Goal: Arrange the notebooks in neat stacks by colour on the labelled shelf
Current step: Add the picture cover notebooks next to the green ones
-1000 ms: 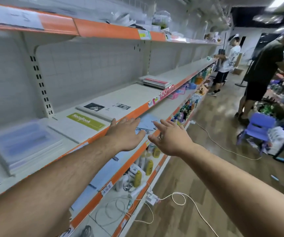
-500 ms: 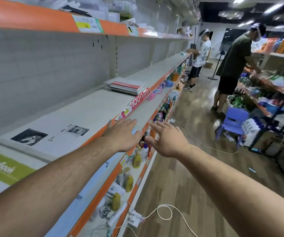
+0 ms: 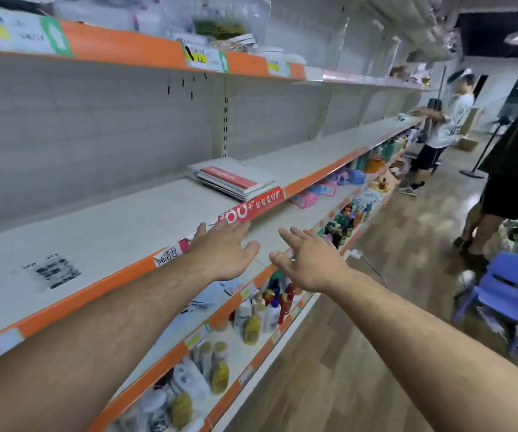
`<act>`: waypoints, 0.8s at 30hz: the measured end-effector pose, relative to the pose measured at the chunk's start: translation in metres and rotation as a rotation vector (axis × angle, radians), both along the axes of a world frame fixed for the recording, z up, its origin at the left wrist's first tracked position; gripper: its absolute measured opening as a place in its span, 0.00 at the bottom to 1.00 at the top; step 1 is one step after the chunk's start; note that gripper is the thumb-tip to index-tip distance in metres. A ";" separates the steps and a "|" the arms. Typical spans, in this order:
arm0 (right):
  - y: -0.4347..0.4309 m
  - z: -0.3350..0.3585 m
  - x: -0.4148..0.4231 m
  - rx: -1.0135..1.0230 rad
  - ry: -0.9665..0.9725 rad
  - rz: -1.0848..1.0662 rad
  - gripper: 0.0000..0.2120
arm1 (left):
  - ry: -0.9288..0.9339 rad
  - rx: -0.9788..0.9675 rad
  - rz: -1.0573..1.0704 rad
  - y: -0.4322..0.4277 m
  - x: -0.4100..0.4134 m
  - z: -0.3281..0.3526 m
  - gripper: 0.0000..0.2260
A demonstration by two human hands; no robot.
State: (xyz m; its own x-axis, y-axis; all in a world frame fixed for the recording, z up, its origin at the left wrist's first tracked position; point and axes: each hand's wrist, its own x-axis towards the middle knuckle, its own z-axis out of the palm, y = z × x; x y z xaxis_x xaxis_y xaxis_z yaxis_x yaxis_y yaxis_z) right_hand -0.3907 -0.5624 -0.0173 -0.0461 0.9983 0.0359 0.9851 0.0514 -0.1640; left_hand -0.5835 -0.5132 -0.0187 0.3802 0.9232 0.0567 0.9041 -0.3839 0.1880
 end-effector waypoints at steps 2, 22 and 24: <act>0.021 0.004 0.016 -0.004 0.001 0.033 0.35 | 0.005 0.000 0.033 0.015 0.010 -0.001 0.29; 0.300 0.011 0.042 0.030 0.036 0.238 0.35 | -0.021 -0.018 0.289 0.234 0.030 0.003 0.30; 0.318 0.010 0.042 0.044 0.041 0.256 0.34 | -0.036 -0.035 0.310 0.247 0.030 -0.001 0.29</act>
State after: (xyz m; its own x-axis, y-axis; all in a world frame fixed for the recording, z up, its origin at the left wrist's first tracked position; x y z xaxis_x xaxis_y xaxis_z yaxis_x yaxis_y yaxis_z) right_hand -0.3489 -0.2446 -0.0078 -0.2943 0.9519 0.0857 0.9317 0.3057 -0.1961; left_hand -0.5533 -0.2664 -0.0199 0.0788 0.9964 0.0315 0.9695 -0.0840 0.2301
